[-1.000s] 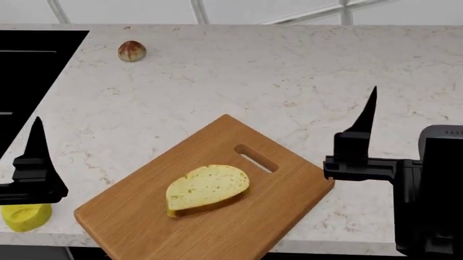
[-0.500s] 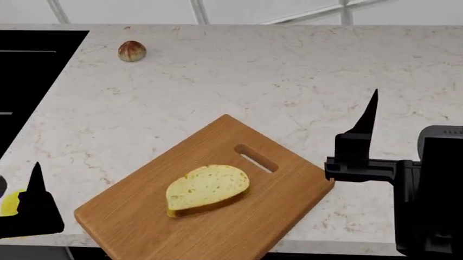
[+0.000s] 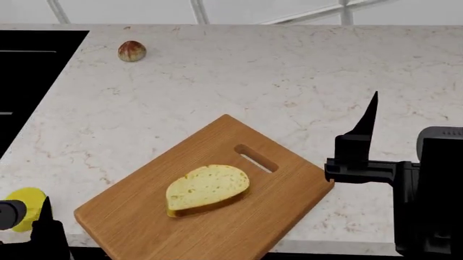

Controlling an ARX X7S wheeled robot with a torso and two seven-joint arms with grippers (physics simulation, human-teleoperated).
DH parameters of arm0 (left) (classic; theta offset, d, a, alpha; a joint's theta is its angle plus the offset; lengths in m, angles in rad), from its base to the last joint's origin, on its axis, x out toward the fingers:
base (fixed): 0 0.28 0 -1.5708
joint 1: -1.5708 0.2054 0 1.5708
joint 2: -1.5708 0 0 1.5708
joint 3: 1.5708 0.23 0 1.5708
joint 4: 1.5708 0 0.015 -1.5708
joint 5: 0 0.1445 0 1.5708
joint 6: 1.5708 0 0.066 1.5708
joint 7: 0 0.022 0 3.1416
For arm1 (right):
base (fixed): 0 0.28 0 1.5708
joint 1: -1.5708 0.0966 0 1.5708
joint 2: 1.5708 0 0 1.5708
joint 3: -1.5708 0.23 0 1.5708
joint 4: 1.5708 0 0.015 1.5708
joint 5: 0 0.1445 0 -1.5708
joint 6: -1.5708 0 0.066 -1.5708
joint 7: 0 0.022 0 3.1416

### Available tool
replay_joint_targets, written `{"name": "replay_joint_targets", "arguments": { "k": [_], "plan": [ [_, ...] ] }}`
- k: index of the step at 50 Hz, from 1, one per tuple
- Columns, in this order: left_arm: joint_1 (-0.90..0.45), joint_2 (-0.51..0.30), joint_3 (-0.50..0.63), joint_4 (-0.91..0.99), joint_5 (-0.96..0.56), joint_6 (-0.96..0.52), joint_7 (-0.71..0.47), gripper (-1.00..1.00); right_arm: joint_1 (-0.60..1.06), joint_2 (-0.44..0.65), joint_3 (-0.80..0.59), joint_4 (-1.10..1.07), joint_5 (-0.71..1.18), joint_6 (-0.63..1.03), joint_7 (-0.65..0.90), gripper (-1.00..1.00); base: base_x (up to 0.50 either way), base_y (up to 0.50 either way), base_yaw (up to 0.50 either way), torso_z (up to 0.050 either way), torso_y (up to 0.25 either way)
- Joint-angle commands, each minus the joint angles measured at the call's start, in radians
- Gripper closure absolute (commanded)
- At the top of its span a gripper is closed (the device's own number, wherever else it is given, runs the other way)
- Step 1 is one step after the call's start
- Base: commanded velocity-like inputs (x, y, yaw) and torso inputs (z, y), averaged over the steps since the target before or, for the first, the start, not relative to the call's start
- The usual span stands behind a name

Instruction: Pick up the wedge of cheese and place it on the slice of bread to prepare a simple cheese on bread dish.

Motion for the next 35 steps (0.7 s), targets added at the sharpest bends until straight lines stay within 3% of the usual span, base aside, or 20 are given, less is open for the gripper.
{"name": "replay_joint_targets", "arguments": {
  "k": [1, 13, 35],
  "plan": [
    [0.026, -0.007, 0.011, -0.036, 0.005, 0.018, 0.007, -1.00, 0.001, 0.001, -0.002, -0.001, 0.003, 0.004, 0.004, -1.00, 0.00, 0.00, 0.00, 0.000, 0.000],
    [0.012, 0.017, -0.046, -0.090, -0.044, -0.025, 0.000, -1.00, -0.008, -0.002, -0.008, 0.015, -0.002, -0.009, 0.008, -1.00, 0.00, 0.00, 0.00, 0.000, 0.000],
    [-0.079, -0.006, 0.002, -0.207, -0.045, -0.074, 0.016, -1.00, -0.030, -0.012, -0.027, 0.048, -0.012, -0.056, 0.009, -1.00, 0.00, 0.00, 0.00, 0.000, 0.000]
  ]
}}
